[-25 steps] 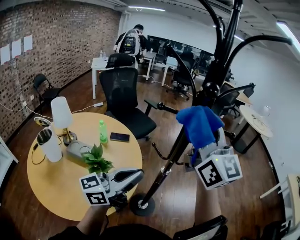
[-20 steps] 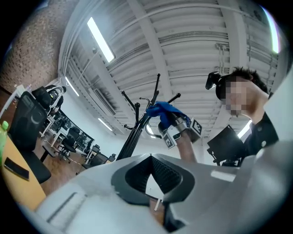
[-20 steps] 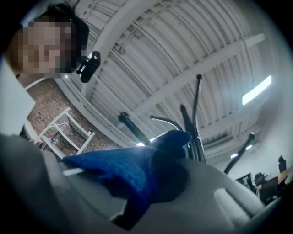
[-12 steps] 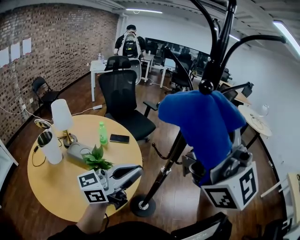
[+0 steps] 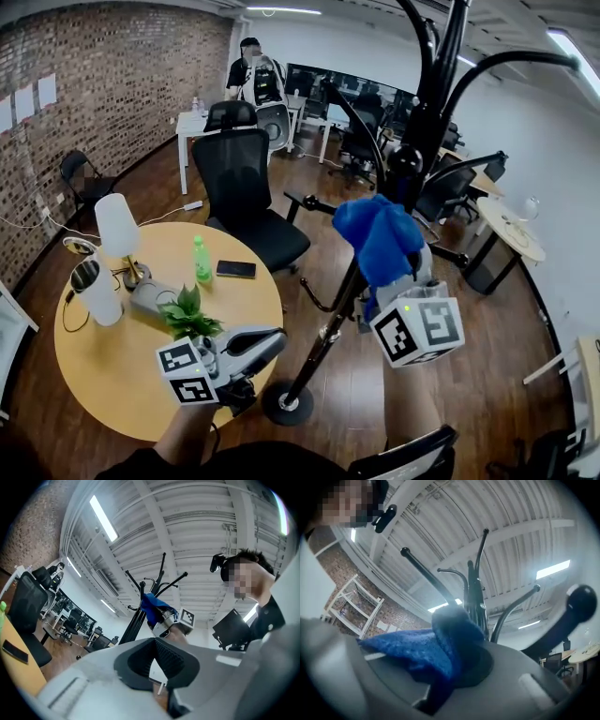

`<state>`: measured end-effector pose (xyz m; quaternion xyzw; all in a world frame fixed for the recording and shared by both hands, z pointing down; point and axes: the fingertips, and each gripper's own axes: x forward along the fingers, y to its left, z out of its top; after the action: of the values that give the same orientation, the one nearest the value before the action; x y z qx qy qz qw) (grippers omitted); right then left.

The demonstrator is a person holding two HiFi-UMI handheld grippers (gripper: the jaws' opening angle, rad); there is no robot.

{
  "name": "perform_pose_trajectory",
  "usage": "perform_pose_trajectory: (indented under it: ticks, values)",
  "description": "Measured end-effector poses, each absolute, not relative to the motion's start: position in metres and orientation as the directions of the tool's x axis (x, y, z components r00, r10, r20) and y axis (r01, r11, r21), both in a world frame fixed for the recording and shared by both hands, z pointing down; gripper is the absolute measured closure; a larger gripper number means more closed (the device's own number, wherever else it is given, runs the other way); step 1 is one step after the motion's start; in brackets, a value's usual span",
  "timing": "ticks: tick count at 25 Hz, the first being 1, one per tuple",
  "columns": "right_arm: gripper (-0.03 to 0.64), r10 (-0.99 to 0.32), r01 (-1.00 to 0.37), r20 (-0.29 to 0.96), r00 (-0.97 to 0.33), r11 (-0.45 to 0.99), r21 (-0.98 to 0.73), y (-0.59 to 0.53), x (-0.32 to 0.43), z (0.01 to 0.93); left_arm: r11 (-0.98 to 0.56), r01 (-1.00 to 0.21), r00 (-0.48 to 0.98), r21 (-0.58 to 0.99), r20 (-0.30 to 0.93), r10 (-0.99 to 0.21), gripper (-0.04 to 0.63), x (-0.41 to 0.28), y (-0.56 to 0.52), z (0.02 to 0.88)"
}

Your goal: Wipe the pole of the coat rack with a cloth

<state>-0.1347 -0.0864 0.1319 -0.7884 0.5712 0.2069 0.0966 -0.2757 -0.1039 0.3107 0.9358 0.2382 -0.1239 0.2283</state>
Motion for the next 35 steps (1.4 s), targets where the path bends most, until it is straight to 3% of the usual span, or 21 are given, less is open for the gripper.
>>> perform_pose_trajectory:
  ticks: [3, 8, 15, 17, 23, 25, 29, 35]
  values:
    - [0.592, -0.851, -0.935, -0.429, 0.302, -0.352, 0.040, -0.076, -0.128, 0.161, -0.774, 0.509, 0.854, 0.377, -0.332, 0.399, 0.594, -0.270, -0.102, 0.314]
    - [0.592, -0.904, -0.943, -0.272, 0.329, -0.332, -0.034, -0.075, -0.122, 0.253, -0.772, 0.516, 0.850, 0.371, -0.328, 0.411, 0.593, -0.257, -0.100, 0.314]
    - [0.594, -0.950, -0.930, 0.146, 0.275, -0.301, -0.212, -0.092, -0.129, 0.432, -0.763, 0.541, 0.836, 0.354, -0.330, 0.439, 0.593, -0.244, -0.097, 0.308]
    - [0.592, -0.946, -0.915, 0.212, 0.246, -0.299, -0.272, -0.093, -0.136, 0.461, -0.759, 0.544, 0.834, 0.357, -0.331, 0.442, 0.592, -0.243, -0.096, 0.308]
    - [0.592, -0.969, -0.838, 0.239, 0.068, -0.185, -0.513, -0.083, -0.177, 0.457, -0.763, 0.542, 0.835, 0.352, -0.329, 0.441, 0.594, -0.242, -0.099, 0.309]
    - [0.592, -0.960, -0.860, 0.267, 0.090, -0.210, -0.465, -0.082, -0.175, 0.459, -0.766, 0.541, 0.835, 0.349, -0.331, 0.439, 0.594, -0.242, -0.100, 0.308]
    - [0.592, -0.929, -0.890, 0.262, 0.262, -0.338, -0.307, -0.081, -0.136, 0.453, -0.771, 0.533, 0.838, 0.348, -0.341, 0.425, 0.594, -0.249, -0.106, 0.308]
    - [0.594, -0.940, -0.935, 0.006, 0.341, -0.339, -0.106, -0.093, -0.127, 0.340, -0.777, 0.529, 0.837, 0.341, -0.361, 0.411, 0.593, -0.259, -0.115, 0.304]
